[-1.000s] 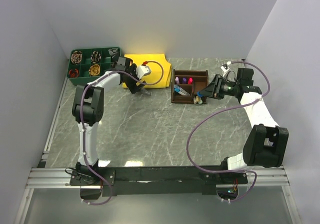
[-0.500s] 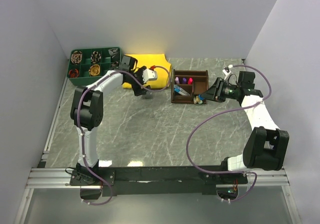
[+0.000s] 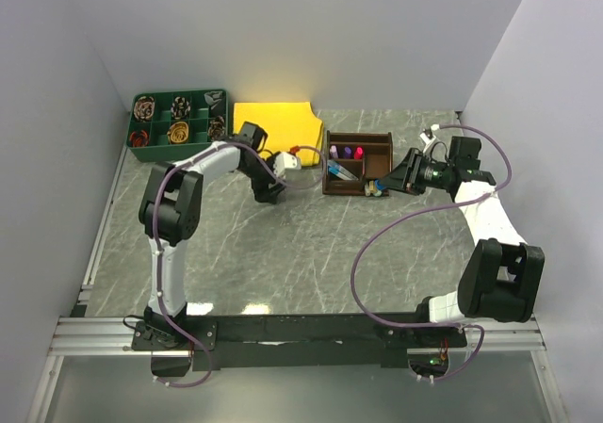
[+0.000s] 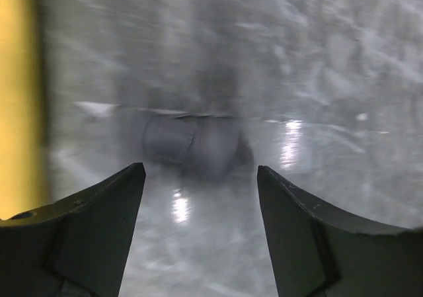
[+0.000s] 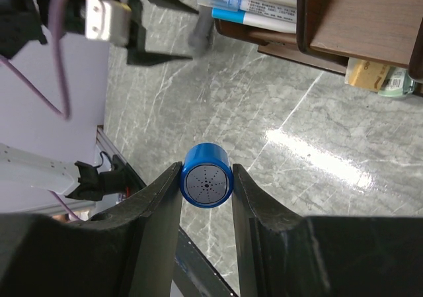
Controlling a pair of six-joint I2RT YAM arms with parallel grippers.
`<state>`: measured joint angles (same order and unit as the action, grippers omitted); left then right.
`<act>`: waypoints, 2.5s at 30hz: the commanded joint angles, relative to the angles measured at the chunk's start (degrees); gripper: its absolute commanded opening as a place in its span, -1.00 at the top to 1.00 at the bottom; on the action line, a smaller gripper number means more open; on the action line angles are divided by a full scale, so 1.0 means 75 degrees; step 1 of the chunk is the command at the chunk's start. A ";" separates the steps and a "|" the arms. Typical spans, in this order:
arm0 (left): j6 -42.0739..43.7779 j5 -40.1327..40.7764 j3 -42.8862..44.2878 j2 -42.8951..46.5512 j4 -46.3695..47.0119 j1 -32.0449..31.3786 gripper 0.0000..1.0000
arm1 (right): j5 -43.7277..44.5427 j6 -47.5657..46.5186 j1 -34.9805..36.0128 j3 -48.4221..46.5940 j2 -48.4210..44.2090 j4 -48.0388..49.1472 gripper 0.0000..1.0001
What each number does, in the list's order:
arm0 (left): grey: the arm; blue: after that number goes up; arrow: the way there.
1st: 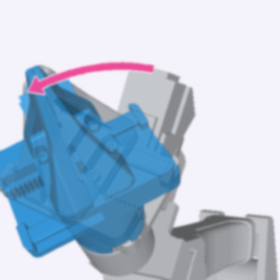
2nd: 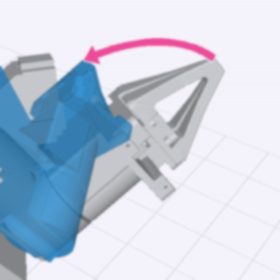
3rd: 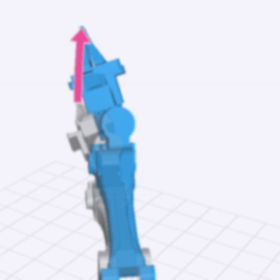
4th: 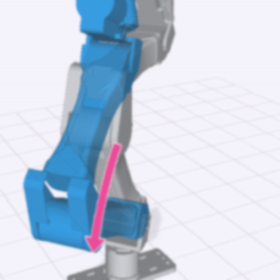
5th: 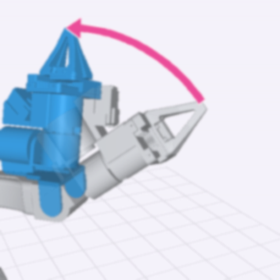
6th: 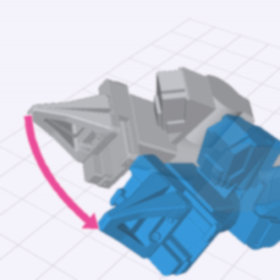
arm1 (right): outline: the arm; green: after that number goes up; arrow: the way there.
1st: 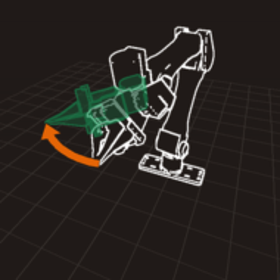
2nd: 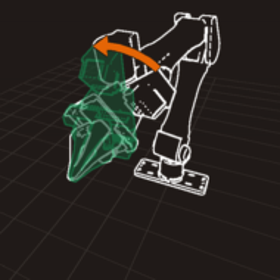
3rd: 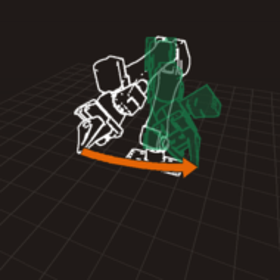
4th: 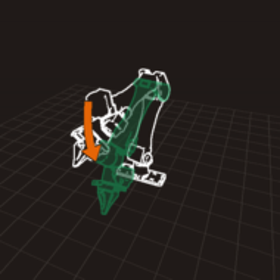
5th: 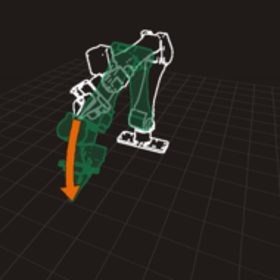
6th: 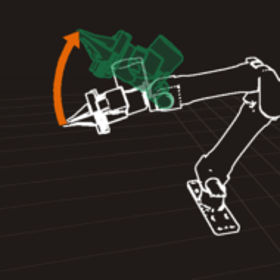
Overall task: Sort the stationery into containers
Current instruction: Pick up the stationery from the center of the board.
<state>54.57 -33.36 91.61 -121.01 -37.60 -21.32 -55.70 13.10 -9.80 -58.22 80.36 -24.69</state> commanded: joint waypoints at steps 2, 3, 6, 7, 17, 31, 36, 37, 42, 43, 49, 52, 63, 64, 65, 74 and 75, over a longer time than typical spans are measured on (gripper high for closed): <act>-0.0454 0.0076 -0.0367 0.0209 0.0805 -0.0227 -0.51 | -0.0131 0.0034 -0.0064 -0.0066 -0.0156 0.0268 1.00; -0.0513 0.0136 -0.0356 0.0139 0.0900 -0.0227 -0.52 | -0.0120 0.0034 -0.0064 -0.0112 -0.0144 0.0257 1.00; -0.0770 0.0346 -0.0215 -0.0013 0.1099 -0.0239 -0.48 | -0.0108 0.0011 -0.0064 -0.0125 -0.0167 0.0233 1.00; -0.0969 0.0393 -0.0204 -0.0025 0.1158 -0.0239 -0.48 | -0.0131 0.0011 -0.0064 -0.0113 -0.0167 0.0233 1.00; -0.2737 0.0651 0.0158 0.0197 0.0679 -0.0368 -0.61 | -0.0190 0.0081 -0.0087 0.0063 -0.0296 0.0327 1.00; -0.7110 0.1834 0.1777 -0.0283 -0.1091 -0.0894 -0.59 | -0.0261 0.0023 -0.0216 0.0110 -0.0296 0.0315 1.00; -0.8316 0.2538 0.1157 -0.0155 -0.1033 -0.1130 -0.21 | -0.0331 -0.0036 -0.0322 0.0016 -0.0296 0.0198 1.00; -0.8434 0.2585 0.1005 -0.0119 -0.1010 -0.1130 -0.21 | -0.0342 -0.0036 -0.0333 0.0028 -0.0296 0.0198 1.00; -0.8880 0.2796 0.0909 -0.0201 -0.0904 -0.1130 -0.25 | -0.0401 -0.0059 -0.0427 0.0227 -0.0390 0.0210 1.00; -0.8927 0.2785 0.0945 -0.0248 -0.0892 -0.1130 -0.26 | -0.0413 -0.0071 -0.0427 0.0250 -0.0402 0.0186 1.00; -0.9267 0.2364 0.1179 -0.0505 -0.0822 -0.1118 -0.37 | -0.0425 -0.0165 -0.0497 0.0286 -0.0460 0.0081 1.00; -0.9466 0.2048 0.1285 -0.0623 -0.0728 -0.1130 -0.38 | -0.0425 -0.0189 -0.0533 0.0262 -0.0414 0.0069 1.00; -1.0357 0.1975 0.1309 -0.0834 -0.0552 -0.1083 -0.41 | -0.0425 -0.0153 -0.0580 0.0215 -0.0308 0.0116 1.00; -1.0427 0.2046 0.1285 -0.0869 -0.0541 -0.1071 -0.40 | -0.0425 -0.0153 -0.0580 0.0215 -0.0273 0.0127 1.00; -1.0590 0.2127 0.1273 -0.0904 -0.0541 -0.1060 -0.40 | -0.0425 -0.0165 -0.0580 0.0204 -0.0261 0.0128 1.00; -1.1143 0.2725 0.1530 -0.1326 -0.0459 -0.1013 -0.35 | -0.0448 -0.0282 -0.0591 0.0122 -0.0121 -0.0048 1.00; -1.1154 0.2772 0.1554 -0.1349 -0.0447 -0.1024 -0.31 | -0.0436 -0.0294 -0.0591 0.0122 -0.0109 -0.0060 1.00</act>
<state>-27.35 -17.10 101.97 -128.16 -42.72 -28.93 -58.11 12.29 -13.56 -55.92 79.22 -24.95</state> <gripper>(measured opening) 0.677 0.397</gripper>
